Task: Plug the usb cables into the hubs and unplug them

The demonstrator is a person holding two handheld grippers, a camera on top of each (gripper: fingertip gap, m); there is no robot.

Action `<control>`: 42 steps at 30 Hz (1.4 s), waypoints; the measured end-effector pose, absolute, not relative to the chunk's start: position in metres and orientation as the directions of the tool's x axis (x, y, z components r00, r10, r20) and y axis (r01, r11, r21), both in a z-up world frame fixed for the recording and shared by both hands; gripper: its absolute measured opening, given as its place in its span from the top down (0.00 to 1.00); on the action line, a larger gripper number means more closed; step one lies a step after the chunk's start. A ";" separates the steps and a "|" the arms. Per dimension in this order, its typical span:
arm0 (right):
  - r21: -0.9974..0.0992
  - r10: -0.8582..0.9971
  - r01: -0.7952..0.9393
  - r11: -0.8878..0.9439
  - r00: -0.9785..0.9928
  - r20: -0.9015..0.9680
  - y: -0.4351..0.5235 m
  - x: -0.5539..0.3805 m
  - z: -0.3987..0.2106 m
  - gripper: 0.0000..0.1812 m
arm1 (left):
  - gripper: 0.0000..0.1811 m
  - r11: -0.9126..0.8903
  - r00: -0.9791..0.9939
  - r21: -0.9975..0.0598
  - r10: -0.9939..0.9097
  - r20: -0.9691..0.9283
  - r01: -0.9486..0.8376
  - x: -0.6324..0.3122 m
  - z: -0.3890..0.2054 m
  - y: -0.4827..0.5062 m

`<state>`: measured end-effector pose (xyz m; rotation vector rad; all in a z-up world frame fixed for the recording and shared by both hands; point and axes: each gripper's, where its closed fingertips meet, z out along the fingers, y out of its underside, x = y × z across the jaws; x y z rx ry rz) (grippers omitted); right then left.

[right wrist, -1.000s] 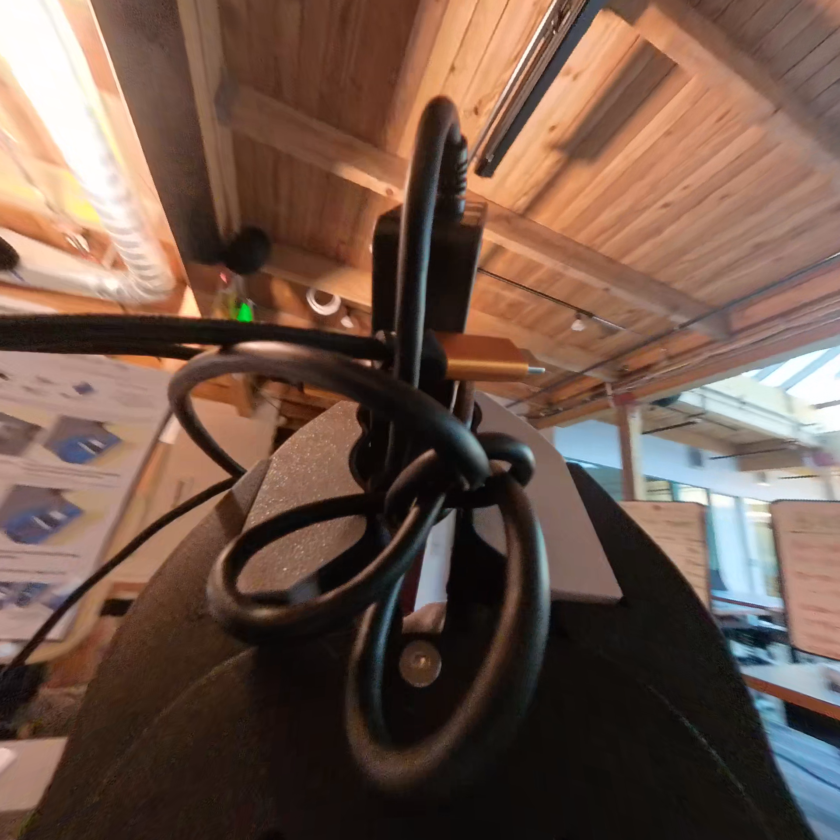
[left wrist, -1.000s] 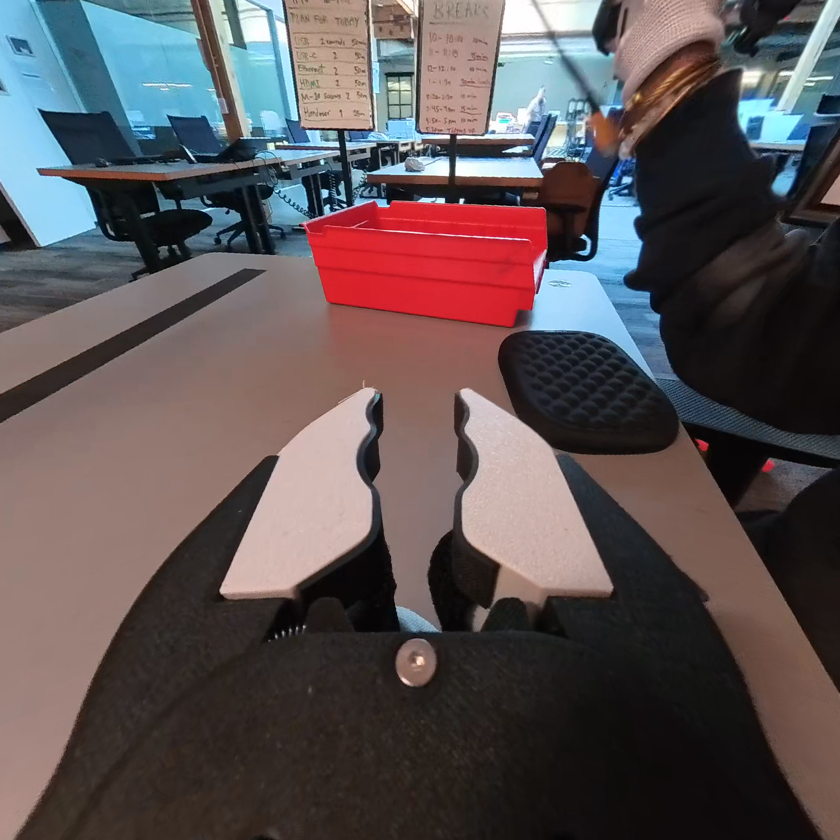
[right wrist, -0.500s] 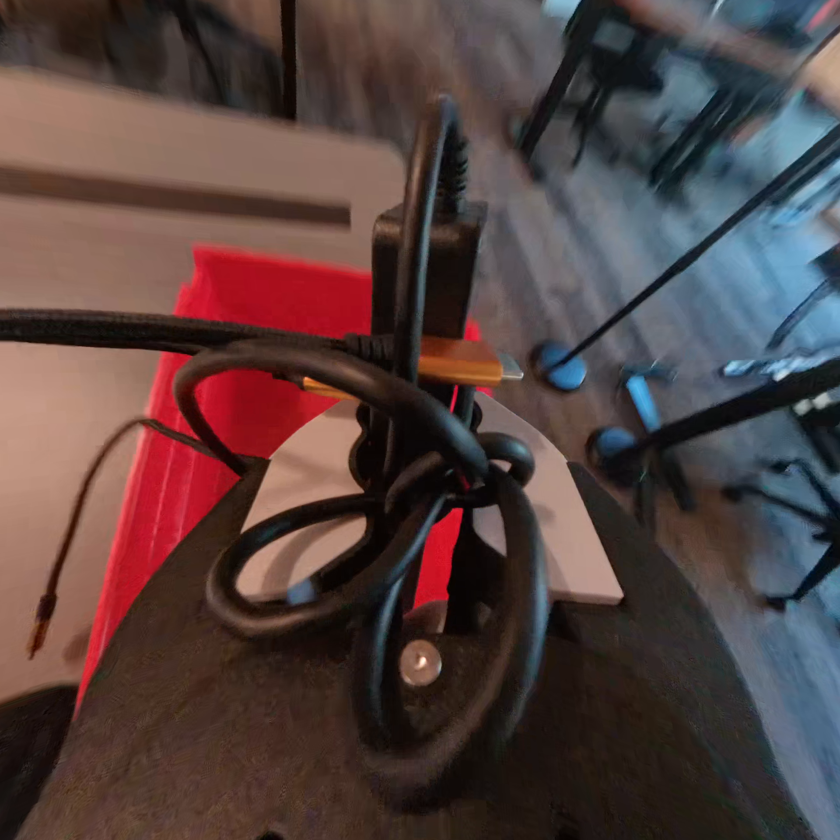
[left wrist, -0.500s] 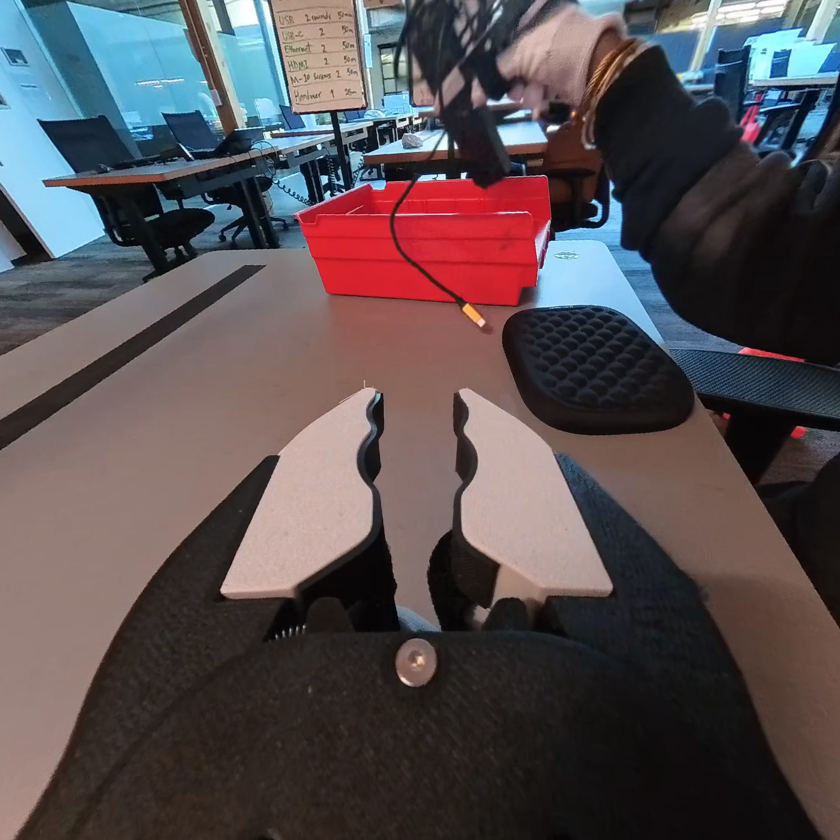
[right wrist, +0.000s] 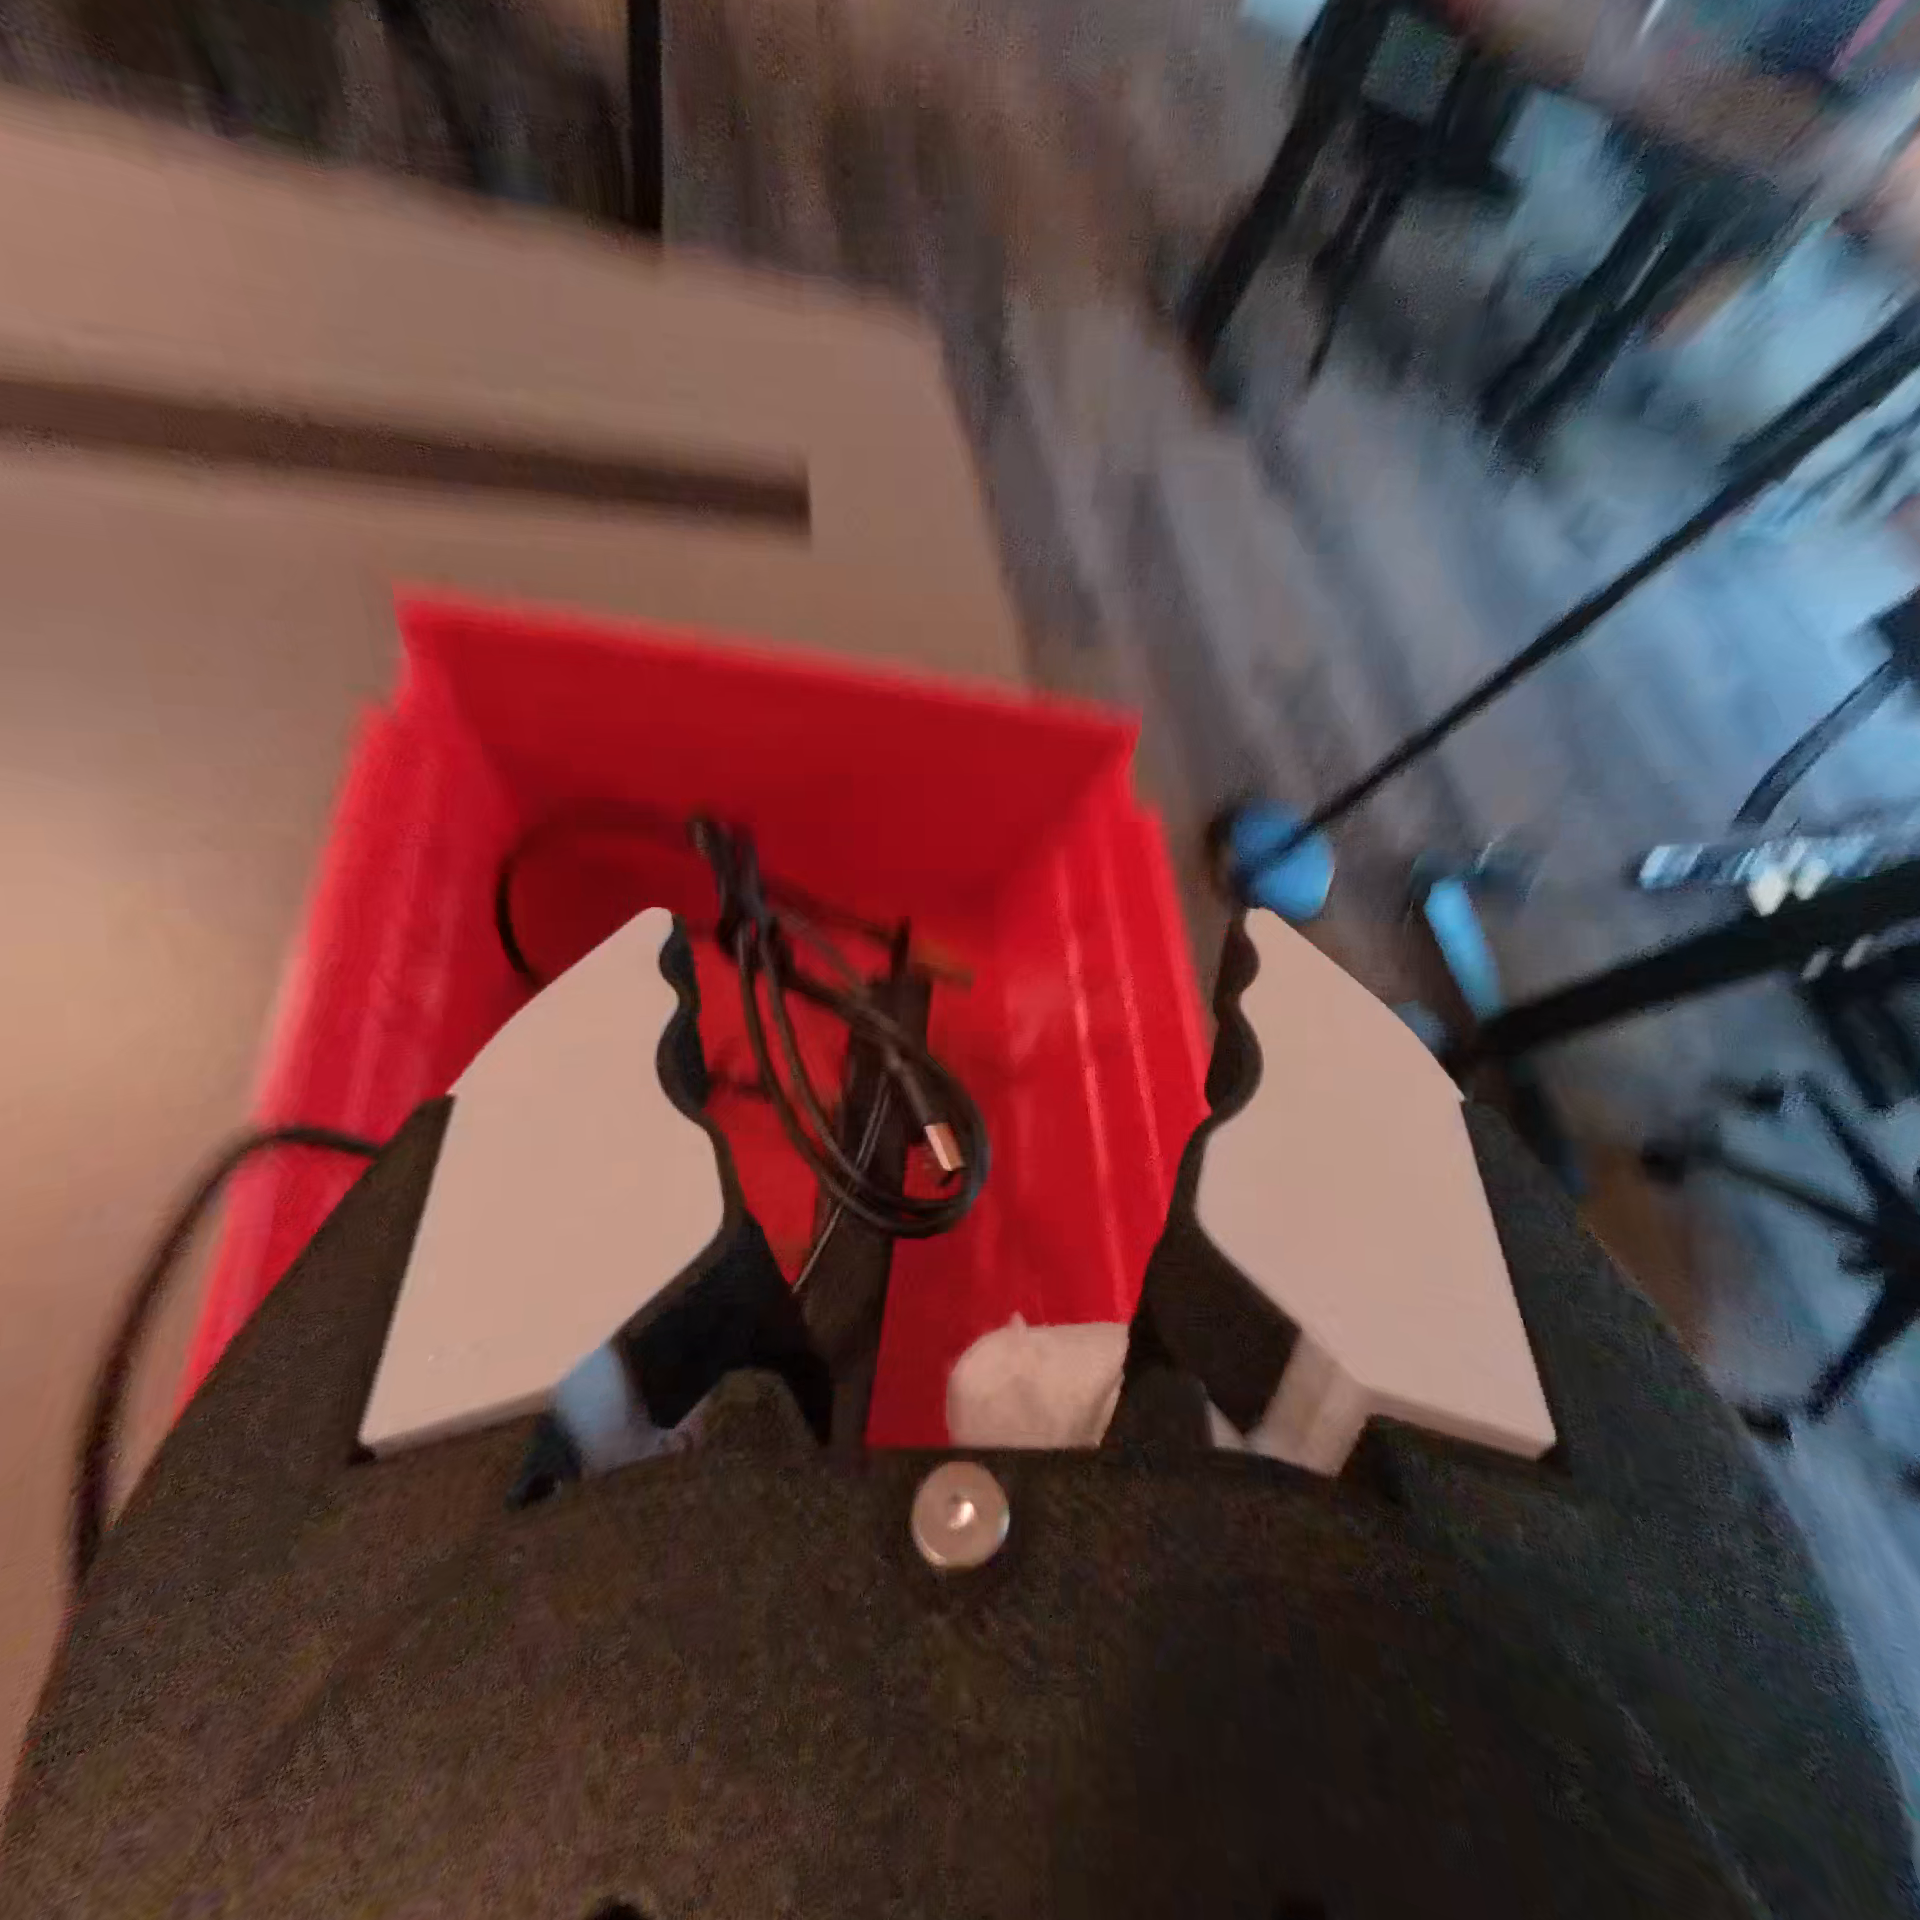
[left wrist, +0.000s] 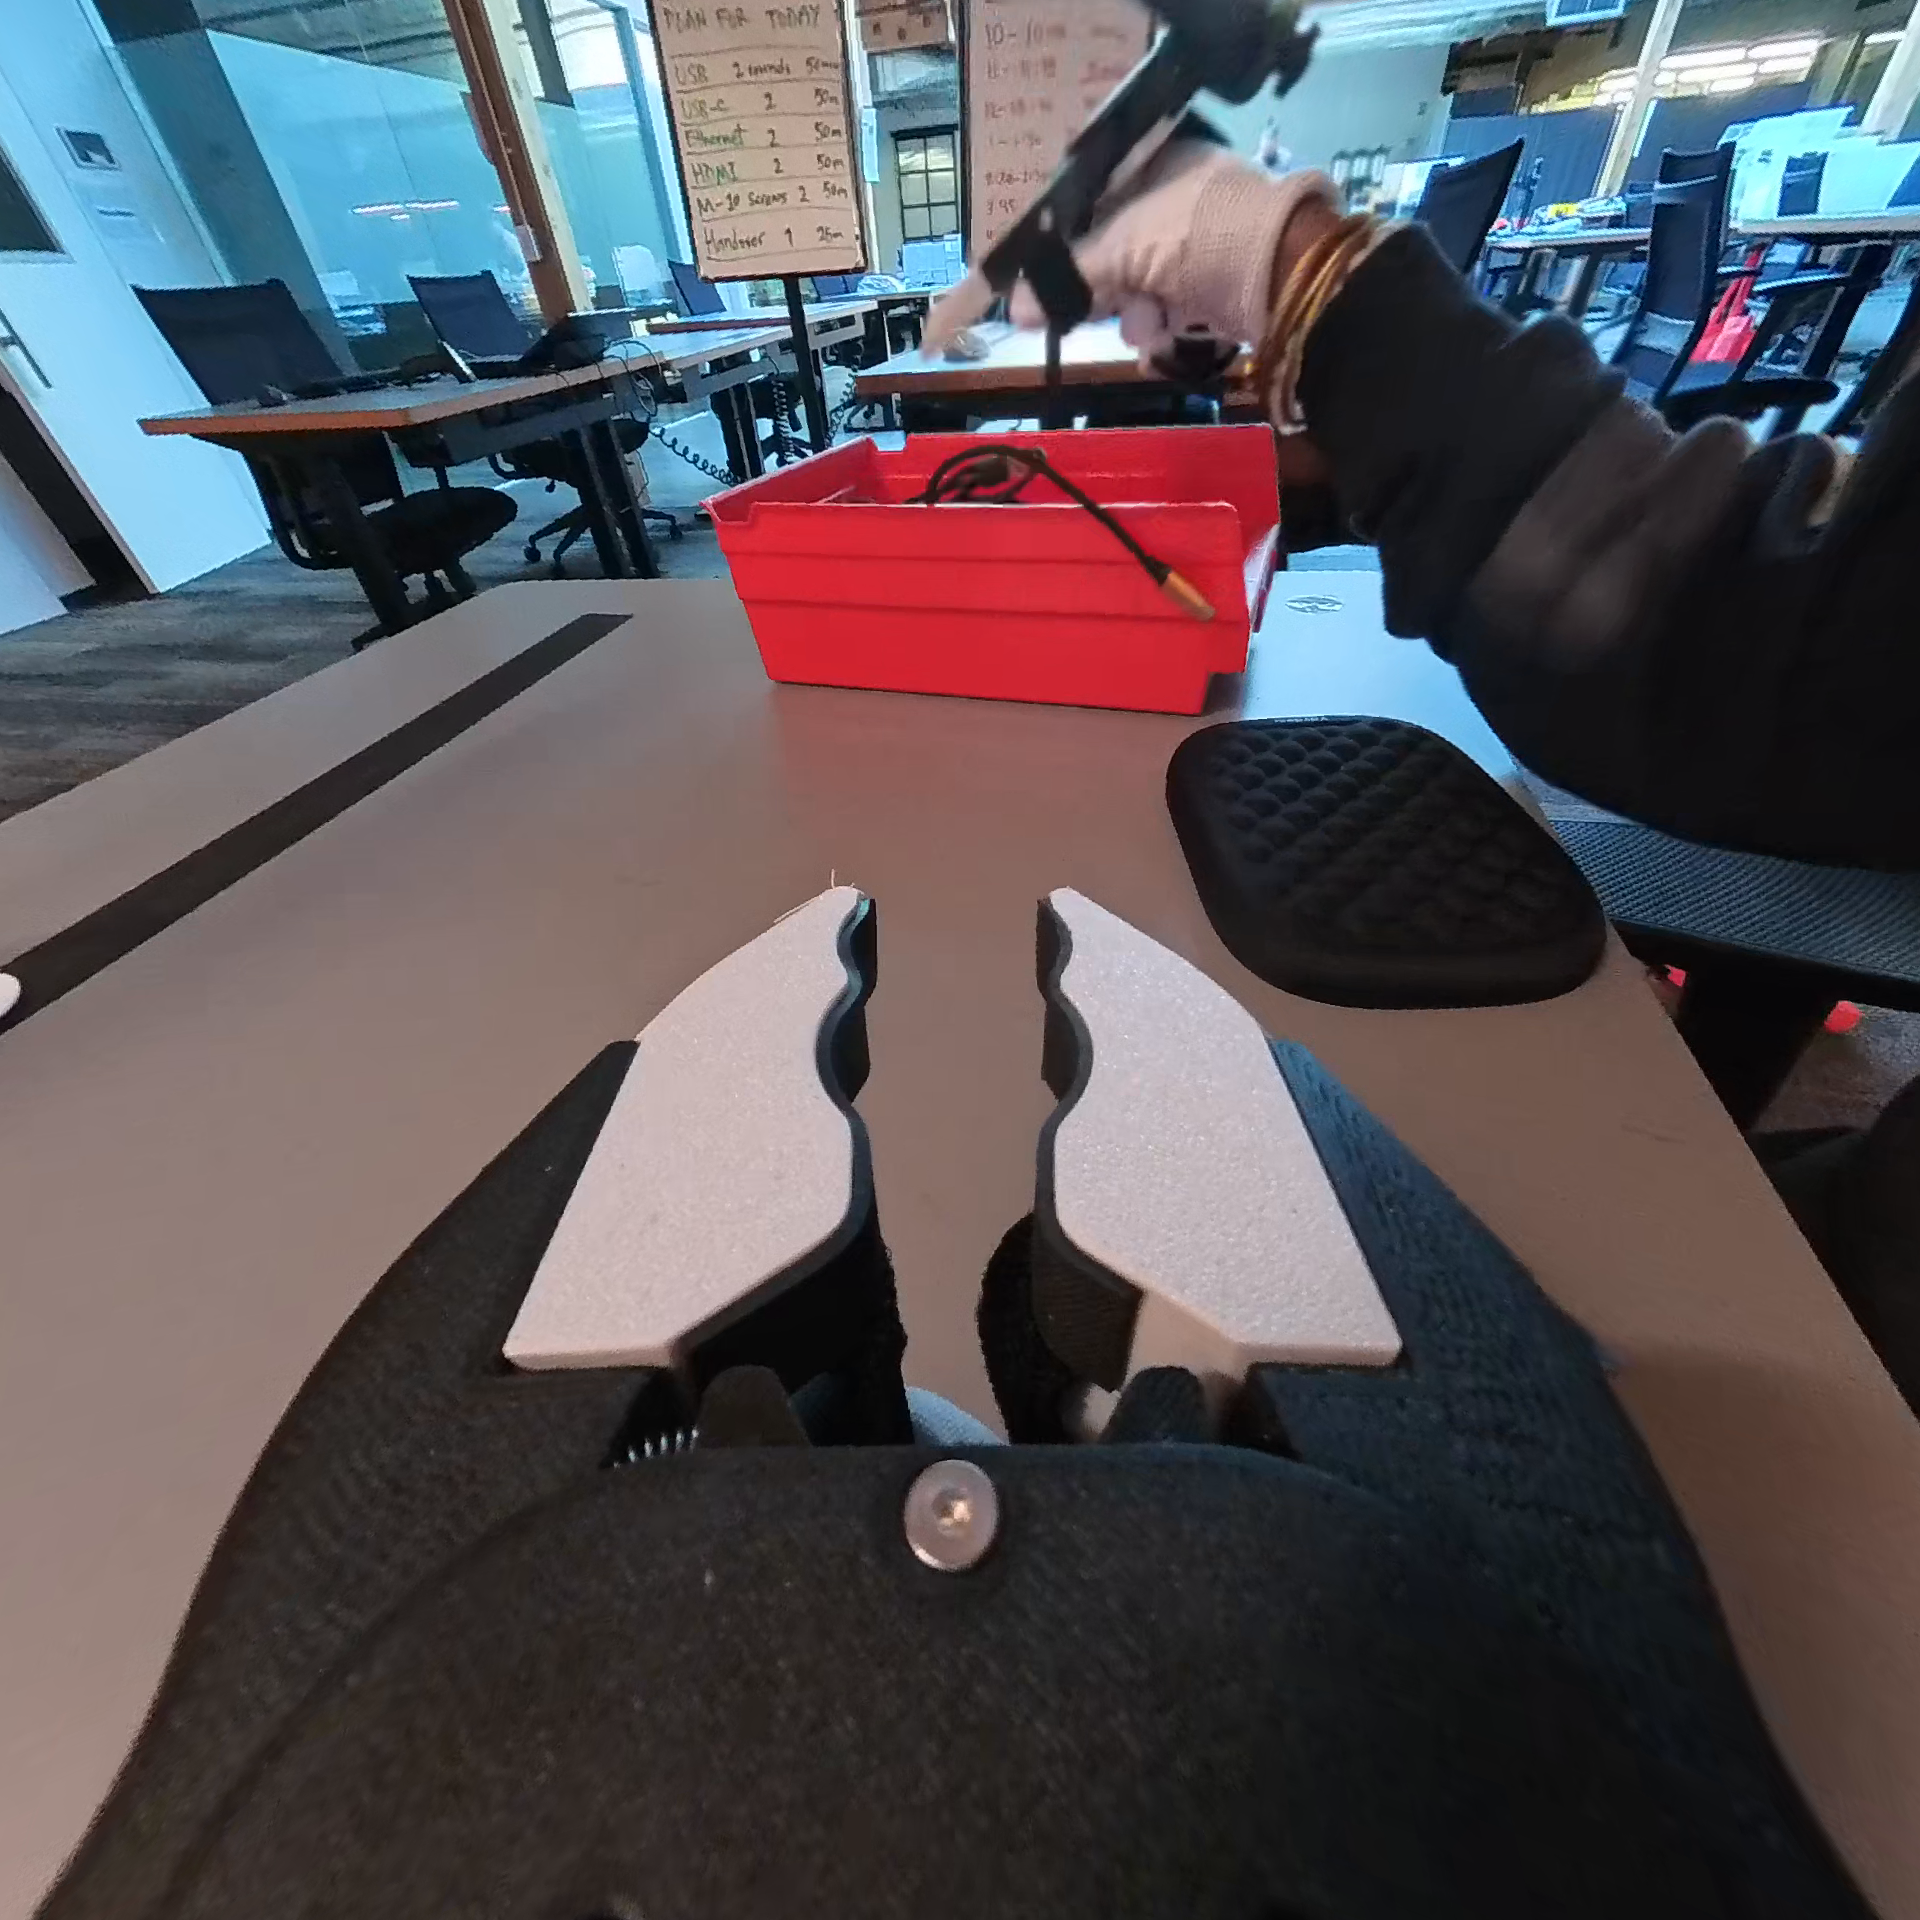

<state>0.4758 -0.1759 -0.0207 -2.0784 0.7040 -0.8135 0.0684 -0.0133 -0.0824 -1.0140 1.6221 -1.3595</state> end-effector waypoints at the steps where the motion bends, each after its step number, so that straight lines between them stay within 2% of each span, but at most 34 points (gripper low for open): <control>1: -0.879 -0.712 -0.092 -0.468 0.629 0.313 -0.168 0.467 0.007 0.47 | 0.84 0.114 -0.380 -0.989 -0.922 -0.072 -0.091 0.068 -0.082 -0.013; 3: -0.950 -0.723 0.150 -0.275 0.619 0.307 -0.153 0.436 0.061 0.46 | 0.84 0.120 -0.378 -0.989 -0.922 -0.081 -0.082 0.068 -0.080 -0.014; 4: -0.951 -0.719 0.261 -0.167 0.628 0.299 -0.146 0.413 0.085 0.48 | 0.84 0.124 -0.375 -0.989 -0.923 -0.087 -0.075 0.068 -0.079 -0.014; 7: -0.855 -0.652 0.508 0.106 0.684 0.326 -0.122 0.325 0.128 0.55 | 0.84 0.137 -0.360 -0.989 -0.927 -0.108 -0.056 0.067 -0.077 -0.012; 10: -0.730 -0.530 0.617 0.295 0.741 0.413 -0.090 0.234 0.123 0.61 | 0.84 0.138 -0.344 -0.990 -0.932 -0.118 -0.034 0.067 -0.073 -0.009; 12: -0.709 -0.404 0.604 0.364 0.789 0.464 -0.066 0.186 0.098 0.61 | 0.84 0.140 -0.330 -0.990 -0.935 -0.129 -0.011 0.065 -0.068 -0.007; 15: -0.785 -0.184 0.476 0.396 0.879 0.440 -0.030 0.146 0.047 0.60 | 0.84 0.143 -0.310 -0.989 -0.940 -0.145 0.030 0.063 -0.061 -0.004; 20: -0.942 -0.059 0.242 0.234 0.970 0.235 -0.002 0.157 -0.012 0.60 | 0.83 0.191 -0.284 -0.979 -0.937 -0.204 0.073 0.059 -0.047 -0.002; 25: -0.989 -0.008 0.066 0.133 0.998 0.065 0.003 0.170 -0.037 0.61 | 0.77 0.298 -0.206 -0.947 -0.925 -0.318 0.124 0.029 0.007 0.007; 28: -0.990 -0.001 0.069 0.122 0.998 0.070 0.002 0.169 -0.037 0.61 | 0.69 0.326 -0.117 -0.945 -0.938 -0.327 0.032 -0.007 0.036 0.045; 29: -0.989 0.001 0.085 0.118 0.996 0.085 0.002 0.167 -0.036 0.61 | 0.65 0.336 -0.078 -0.942 -0.940 -0.333 -0.026 -0.021 0.041 0.066; 31: -0.988 0.013 0.100 0.120 0.995 0.102 0.001 0.164 -0.035 0.61 | 0.64 0.341 -0.016 -0.921 -0.939 -0.344 -0.186 -0.053 0.041 0.114; 35: -0.989 0.027 0.090 0.117 0.995 0.094 0.001 0.162 -0.036 0.61 | 0.73 0.215 0.128 -0.805 -0.933 -0.337 -0.553 -0.125 0.007 0.234; 38: -0.990 0.035 0.094 0.104 0.995 0.098 0.002 0.162 -0.038 0.62 | 0.72 0.141 0.076 -0.580 -0.940 -0.333 -0.802 -0.166 -0.056 0.297; 42: -0.988 0.043 0.130 0.085 0.990 0.134 0.004 0.160 -0.043 0.63 | 0.68 0.140 -0.057 -0.288 -0.959 -0.278 -0.947 -0.197 -0.128 0.331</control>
